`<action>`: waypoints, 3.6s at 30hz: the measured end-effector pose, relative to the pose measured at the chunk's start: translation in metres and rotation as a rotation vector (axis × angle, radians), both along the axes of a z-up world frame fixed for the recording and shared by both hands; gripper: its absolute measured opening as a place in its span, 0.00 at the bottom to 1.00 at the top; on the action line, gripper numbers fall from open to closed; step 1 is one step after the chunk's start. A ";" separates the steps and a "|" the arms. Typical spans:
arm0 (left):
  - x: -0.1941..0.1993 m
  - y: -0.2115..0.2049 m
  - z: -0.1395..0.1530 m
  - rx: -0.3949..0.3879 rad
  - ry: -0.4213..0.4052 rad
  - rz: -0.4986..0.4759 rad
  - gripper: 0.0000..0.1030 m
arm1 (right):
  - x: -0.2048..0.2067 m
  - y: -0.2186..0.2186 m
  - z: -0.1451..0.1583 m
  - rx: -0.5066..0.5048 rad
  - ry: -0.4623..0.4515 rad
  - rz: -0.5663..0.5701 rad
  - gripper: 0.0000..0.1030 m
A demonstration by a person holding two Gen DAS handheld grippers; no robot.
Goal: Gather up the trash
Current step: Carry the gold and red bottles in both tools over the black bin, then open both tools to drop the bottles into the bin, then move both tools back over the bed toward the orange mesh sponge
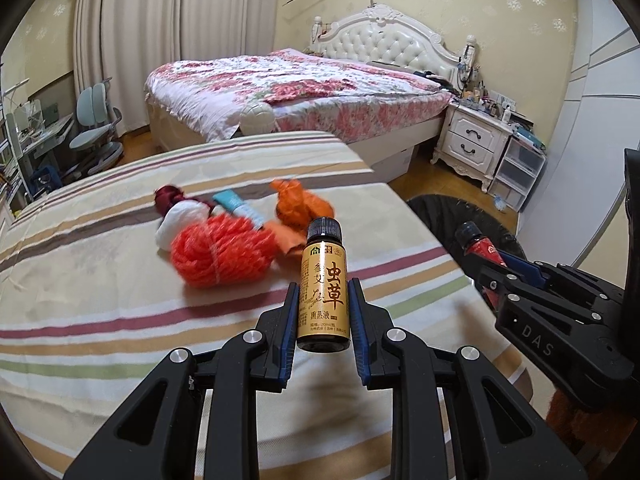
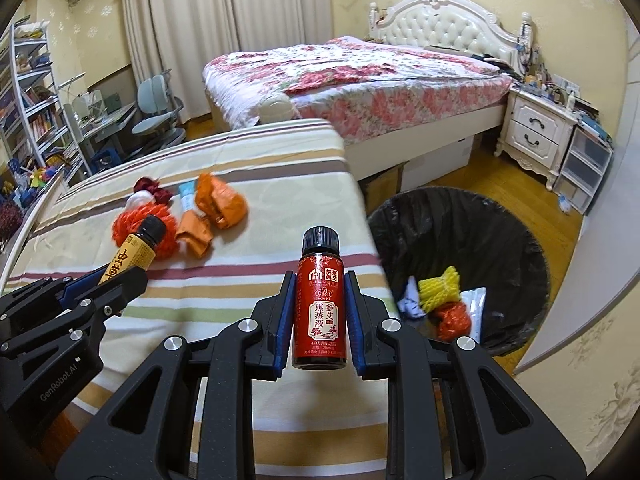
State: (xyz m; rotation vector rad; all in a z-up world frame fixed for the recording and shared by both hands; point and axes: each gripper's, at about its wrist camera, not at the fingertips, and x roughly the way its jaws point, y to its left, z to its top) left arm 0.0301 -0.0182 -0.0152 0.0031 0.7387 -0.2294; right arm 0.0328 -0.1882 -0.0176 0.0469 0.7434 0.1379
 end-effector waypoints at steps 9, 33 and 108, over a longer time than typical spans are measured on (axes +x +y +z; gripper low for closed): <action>0.031 -0.050 0.008 -0.009 -0.044 -0.078 0.24 | 0.026 -0.058 0.008 -0.017 -0.027 -0.126 0.23; 0.110 -0.144 -0.034 0.101 0.042 -0.163 0.24 | 0.082 -0.129 -0.028 -0.012 0.045 -0.249 0.23; 0.046 0.053 -0.032 0.086 0.074 0.220 0.71 | 0.044 0.044 -0.036 -0.036 0.111 0.069 0.51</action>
